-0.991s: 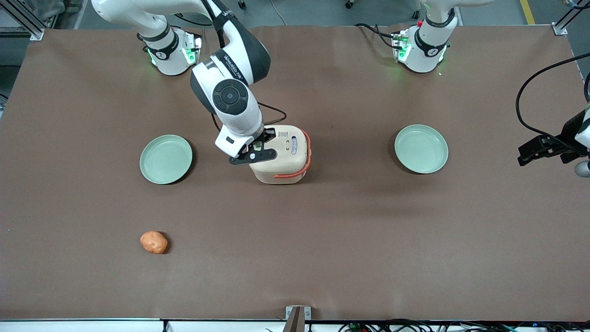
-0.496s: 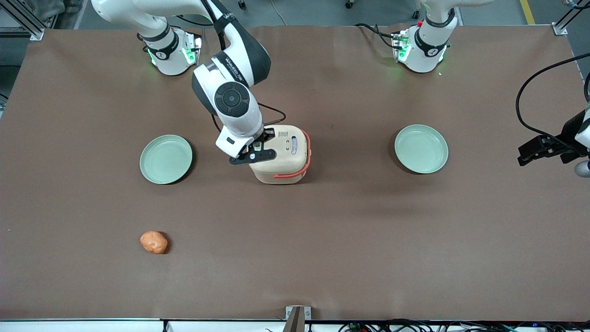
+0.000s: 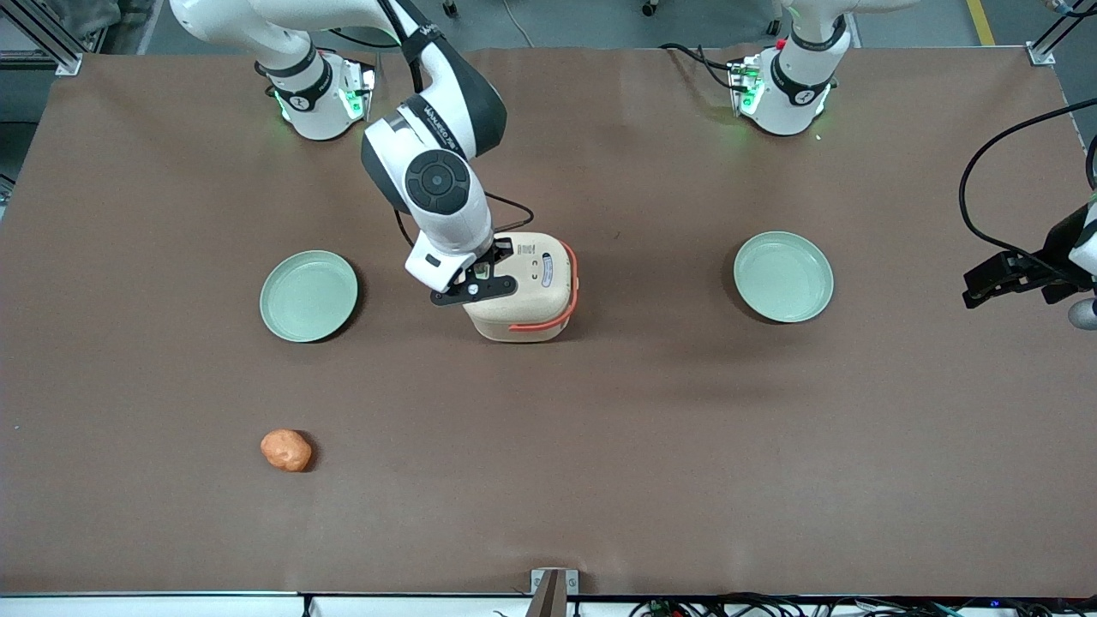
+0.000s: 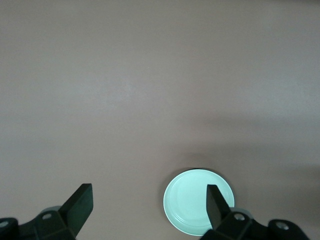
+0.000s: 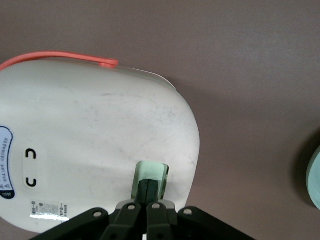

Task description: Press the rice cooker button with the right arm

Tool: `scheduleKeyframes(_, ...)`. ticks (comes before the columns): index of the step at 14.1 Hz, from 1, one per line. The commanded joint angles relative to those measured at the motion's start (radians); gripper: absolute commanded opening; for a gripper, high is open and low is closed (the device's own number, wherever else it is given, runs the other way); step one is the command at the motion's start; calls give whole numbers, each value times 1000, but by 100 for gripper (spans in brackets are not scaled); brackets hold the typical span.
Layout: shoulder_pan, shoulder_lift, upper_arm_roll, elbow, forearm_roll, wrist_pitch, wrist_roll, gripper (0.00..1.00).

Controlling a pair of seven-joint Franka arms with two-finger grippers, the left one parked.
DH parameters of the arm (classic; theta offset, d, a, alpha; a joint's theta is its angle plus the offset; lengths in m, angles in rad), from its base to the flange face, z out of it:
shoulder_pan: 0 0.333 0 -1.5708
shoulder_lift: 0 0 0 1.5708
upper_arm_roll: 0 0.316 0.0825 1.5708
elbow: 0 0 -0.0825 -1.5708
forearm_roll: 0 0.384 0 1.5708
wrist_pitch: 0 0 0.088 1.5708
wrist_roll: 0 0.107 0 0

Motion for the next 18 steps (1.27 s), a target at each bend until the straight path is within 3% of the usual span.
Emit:
scheduleKeyframes(1, 12, 7, -5, -16, -5, -10, 16, 0)
scheduleKeyframes(5, -14, -118, -12, 61, -3, -200, 42, 0)
scheduleKeyframes(10, -162, -272, -11, 110, 1, -358, 36, 2)
scheduleKeyframes(13, -253, -330, -11, 110, -3, -395, 37, 9)
scheduleKeyframes(14, -293, -339, -12, 110, -5, -413, 36, 18)
scheduleKeyframes(15, -334, -349, -13, 110, -5, -415, 34, 35)
scheduleKeyframes(16, -371, -355, -13, 112, -16, -416, 34, 62)
scheduleKeyframes(17, -396, -367, -13, 113, -46, -416, 31, 96)
scheduleKeyframes(18, -420, -369, -13, 118, -92, -415, 22, 100)
